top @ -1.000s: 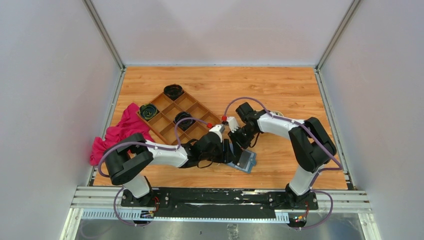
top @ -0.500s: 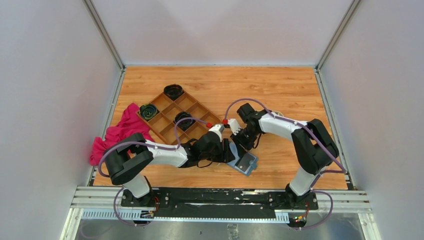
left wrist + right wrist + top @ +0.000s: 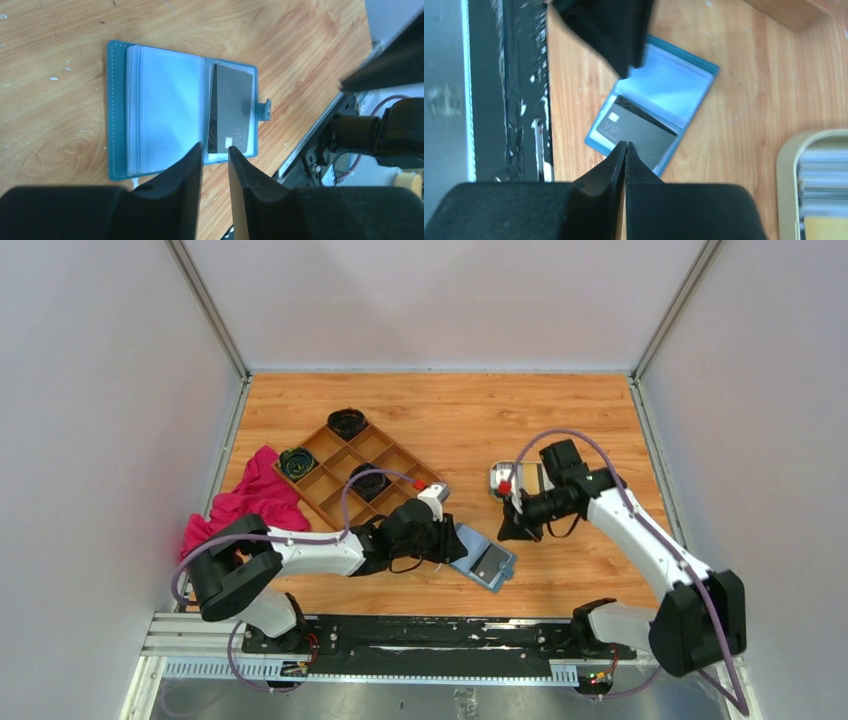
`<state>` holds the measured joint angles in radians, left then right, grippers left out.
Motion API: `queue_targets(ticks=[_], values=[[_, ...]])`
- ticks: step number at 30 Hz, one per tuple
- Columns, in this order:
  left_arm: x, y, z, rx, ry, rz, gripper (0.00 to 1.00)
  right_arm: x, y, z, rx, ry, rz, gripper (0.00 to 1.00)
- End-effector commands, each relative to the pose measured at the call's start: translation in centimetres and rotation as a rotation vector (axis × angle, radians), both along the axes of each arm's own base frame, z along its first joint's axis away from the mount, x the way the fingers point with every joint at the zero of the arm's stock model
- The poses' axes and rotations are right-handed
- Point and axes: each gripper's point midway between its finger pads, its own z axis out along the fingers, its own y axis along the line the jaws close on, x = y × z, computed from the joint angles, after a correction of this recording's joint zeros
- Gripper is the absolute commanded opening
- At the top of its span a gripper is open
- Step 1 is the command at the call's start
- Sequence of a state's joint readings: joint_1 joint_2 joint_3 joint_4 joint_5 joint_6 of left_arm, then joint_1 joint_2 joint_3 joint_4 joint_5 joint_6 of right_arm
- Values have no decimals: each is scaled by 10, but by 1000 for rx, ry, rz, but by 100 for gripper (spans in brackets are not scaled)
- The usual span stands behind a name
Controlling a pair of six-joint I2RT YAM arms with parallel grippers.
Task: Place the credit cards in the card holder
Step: Insert the credit card into the card holder.
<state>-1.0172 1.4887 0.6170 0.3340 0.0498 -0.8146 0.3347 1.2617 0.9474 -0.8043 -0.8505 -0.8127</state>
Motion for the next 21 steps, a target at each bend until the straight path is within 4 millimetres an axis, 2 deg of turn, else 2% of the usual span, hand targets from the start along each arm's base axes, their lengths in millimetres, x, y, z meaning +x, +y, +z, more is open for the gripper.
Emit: queue_targets(ticks=[1,3,6,12,21], values=[[-2,-7,-7,38,-25,-67,19,-56,-2,-9,161,-268,371,2],[0,-8,-15,63,-31,-75,0,-62,-7,-19,148,-374,447,5],[4,-10,-29,101,-29,-81,0,-65,-14,-34,111,-437,515,0],[5,-20,-43,129,-14,-110,0,-71,-22,-64,6,-382,618,0],[0,-23,-63,167,14,-126,0,-83,-35,-91,-105,-318,745,0]])
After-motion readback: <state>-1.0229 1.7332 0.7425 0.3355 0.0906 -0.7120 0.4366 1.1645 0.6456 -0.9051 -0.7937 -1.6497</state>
